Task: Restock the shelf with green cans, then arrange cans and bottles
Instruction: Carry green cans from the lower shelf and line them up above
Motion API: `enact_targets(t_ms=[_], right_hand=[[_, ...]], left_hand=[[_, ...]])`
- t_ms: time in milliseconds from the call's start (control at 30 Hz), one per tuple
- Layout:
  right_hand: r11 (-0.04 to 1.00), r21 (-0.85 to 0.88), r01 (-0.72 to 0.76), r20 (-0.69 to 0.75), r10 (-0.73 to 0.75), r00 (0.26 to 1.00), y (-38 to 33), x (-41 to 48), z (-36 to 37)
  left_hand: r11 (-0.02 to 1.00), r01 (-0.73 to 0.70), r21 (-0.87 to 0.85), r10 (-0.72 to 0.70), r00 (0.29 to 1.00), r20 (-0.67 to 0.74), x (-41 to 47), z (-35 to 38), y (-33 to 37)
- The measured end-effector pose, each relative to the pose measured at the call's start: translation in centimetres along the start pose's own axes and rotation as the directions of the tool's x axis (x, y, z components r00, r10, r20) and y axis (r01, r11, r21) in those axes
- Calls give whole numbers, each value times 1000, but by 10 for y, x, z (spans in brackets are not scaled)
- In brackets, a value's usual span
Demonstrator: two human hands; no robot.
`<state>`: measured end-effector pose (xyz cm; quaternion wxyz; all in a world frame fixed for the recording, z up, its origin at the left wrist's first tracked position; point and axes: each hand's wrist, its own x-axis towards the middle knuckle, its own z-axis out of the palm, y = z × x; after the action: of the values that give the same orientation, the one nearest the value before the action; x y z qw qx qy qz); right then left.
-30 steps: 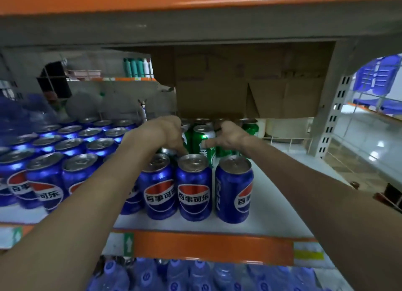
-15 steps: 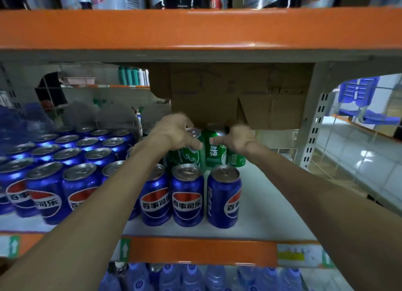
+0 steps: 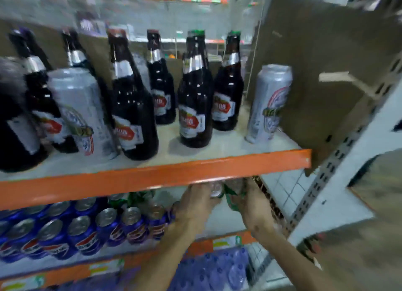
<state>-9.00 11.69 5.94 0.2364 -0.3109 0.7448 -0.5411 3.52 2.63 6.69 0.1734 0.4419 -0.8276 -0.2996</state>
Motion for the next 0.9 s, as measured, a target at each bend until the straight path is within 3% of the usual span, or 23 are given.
enact_targets(t_ms=[67,133,200,300,433,567,767,900], right_hand=[[991,-120,-56,56,64,996,-2,-40,-31],[922,-383,-63,112,114,987,-23,-80,-60],[850,-521,-81,144,181,973,-58,-108,-79],[780,-615,115,263,65,963,-139,-153,-92],[789,-555,264,352,-65,934,-285,-185,-79],[766,-447,463,399,-293,869,-380,-212,-31],[753,-333,568,430,-415,802,-468,-278,43],[745,-301,595,479,-422,770,-498,-323,106]], left_hand=[[994,-74,76,66,993,102,-31,1,17],[983,-133,126,103,971,218,-65,-20,42],[987,-97,127,58,959,279,-98,-57,67],[991,-55,121,20,961,277,-145,-130,102],[997,24,72,-35,986,164,-180,-249,128],[995,99,-17,-100,988,-120,-219,-368,132],[975,216,-58,-220,878,-426,-301,-507,102],[933,356,-45,-329,797,-506,-355,-569,61]])
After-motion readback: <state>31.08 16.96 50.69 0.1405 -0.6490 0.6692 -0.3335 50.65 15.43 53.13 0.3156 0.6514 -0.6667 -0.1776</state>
